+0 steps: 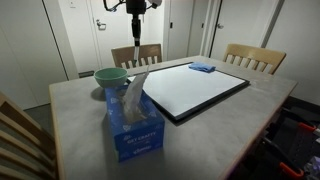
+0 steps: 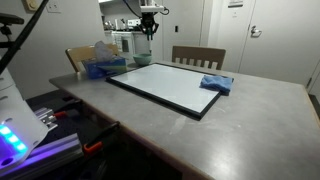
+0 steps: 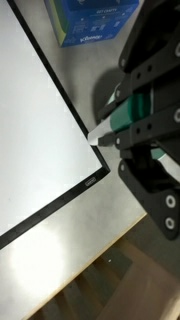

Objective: Get the marker from the mint-green bowl and use it to draw on the whiteboard

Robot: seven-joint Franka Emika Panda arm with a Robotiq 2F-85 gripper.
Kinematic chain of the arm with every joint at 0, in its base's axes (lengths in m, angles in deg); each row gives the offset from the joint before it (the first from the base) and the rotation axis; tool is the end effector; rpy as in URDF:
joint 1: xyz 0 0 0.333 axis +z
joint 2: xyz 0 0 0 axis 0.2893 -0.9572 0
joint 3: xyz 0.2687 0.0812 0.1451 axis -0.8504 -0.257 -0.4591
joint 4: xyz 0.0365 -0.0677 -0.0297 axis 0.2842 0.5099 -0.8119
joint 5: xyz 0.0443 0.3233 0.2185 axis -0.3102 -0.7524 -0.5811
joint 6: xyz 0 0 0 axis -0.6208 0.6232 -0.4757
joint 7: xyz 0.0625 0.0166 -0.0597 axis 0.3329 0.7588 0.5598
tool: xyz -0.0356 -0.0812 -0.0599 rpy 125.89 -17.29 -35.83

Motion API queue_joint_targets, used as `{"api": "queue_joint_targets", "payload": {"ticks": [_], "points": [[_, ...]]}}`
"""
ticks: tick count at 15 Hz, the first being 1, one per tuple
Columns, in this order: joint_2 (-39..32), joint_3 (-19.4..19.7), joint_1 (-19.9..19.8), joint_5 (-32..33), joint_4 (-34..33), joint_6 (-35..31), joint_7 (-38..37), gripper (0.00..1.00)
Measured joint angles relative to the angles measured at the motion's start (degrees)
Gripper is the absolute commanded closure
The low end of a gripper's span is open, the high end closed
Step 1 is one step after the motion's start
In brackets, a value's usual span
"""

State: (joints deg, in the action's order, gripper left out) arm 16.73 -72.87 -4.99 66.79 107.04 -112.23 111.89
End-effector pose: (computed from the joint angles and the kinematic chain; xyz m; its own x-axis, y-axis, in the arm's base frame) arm 0.7356 0.2073 0.3412 0.5689 0.8223 -0.0151 0.8214 -0.5672 0.0593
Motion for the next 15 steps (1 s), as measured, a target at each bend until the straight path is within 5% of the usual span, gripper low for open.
{"api": "queue_joint_targets", "payload": {"ticks": [4,7,15], "points": [[0.87,1.20,0.15,0.82,-0.16,7.85,-9.46,0.95],[2.00,1.78,-0.93,0.77,1.73,7.52,-10.68,0.95],[10.91,3.01,-5.13,3.42,19.97,-13.27,-14.26,0.95]]}}
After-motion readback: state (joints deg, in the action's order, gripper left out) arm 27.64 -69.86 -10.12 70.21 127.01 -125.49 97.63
